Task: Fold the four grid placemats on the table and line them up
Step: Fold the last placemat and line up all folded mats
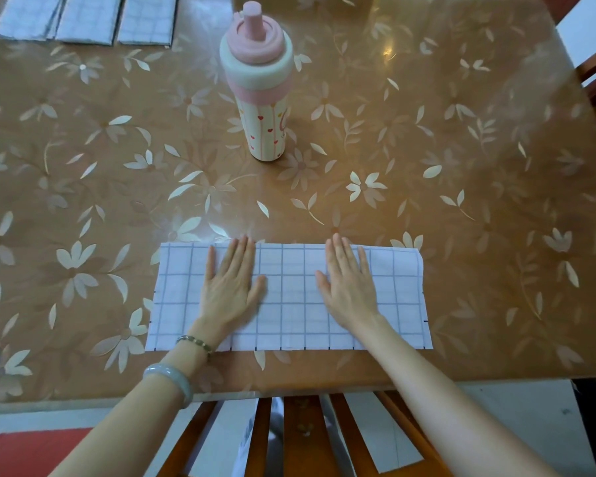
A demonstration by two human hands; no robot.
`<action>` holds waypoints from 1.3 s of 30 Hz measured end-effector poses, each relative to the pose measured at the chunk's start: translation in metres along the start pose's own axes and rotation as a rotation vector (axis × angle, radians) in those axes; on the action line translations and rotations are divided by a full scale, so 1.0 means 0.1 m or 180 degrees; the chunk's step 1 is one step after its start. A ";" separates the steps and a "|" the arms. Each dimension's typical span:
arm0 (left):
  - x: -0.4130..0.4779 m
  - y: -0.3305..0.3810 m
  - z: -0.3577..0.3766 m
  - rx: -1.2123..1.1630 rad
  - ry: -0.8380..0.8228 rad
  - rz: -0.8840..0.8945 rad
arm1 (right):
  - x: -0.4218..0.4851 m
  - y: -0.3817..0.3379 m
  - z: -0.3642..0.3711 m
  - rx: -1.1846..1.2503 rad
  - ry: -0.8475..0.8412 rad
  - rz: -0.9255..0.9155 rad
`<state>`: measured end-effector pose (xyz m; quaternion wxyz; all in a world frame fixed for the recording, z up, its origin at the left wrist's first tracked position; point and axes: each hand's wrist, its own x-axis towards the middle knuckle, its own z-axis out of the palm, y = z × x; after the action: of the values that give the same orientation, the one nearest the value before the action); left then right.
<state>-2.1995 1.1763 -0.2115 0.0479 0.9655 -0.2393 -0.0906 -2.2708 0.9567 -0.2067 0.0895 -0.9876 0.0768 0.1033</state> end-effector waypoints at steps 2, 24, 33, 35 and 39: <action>-0.03 -0.20 -0.02 0.0012 -0.0015 -0.0145 | -0.07 0.28 -0.01 0.0010 0.0033 0.0130; -0.03 0.36 0.01 -0.0047 -0.0082 0.0160 | -0.02 -0.43 0.01 0.0111 0.0031 -0.0328; -0.14 -0.35 -0.05 0.0127 -0.0023 -0.0403 | -0.21 0.42 -0.01 -0.0065 0.0021 0.0186; -0.18 -0.61 -0.09 0.0219 -0.0031 -0.0605 | -0.27 0.67 -0.04 -0.0147 0.0055 0.0394; -0.26 -0.92 -0.18 0.0315 -0.0172 -0.0703 | -0.35 1.04 -0.12 -0.0253 0.0035 0.0608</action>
<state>-2.1767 1.2702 -0.2022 -0.0165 0.9844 -0.1369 -0.1094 -2.3206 0.8576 -0.2044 0.0396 -0.9791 0.1670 0.1089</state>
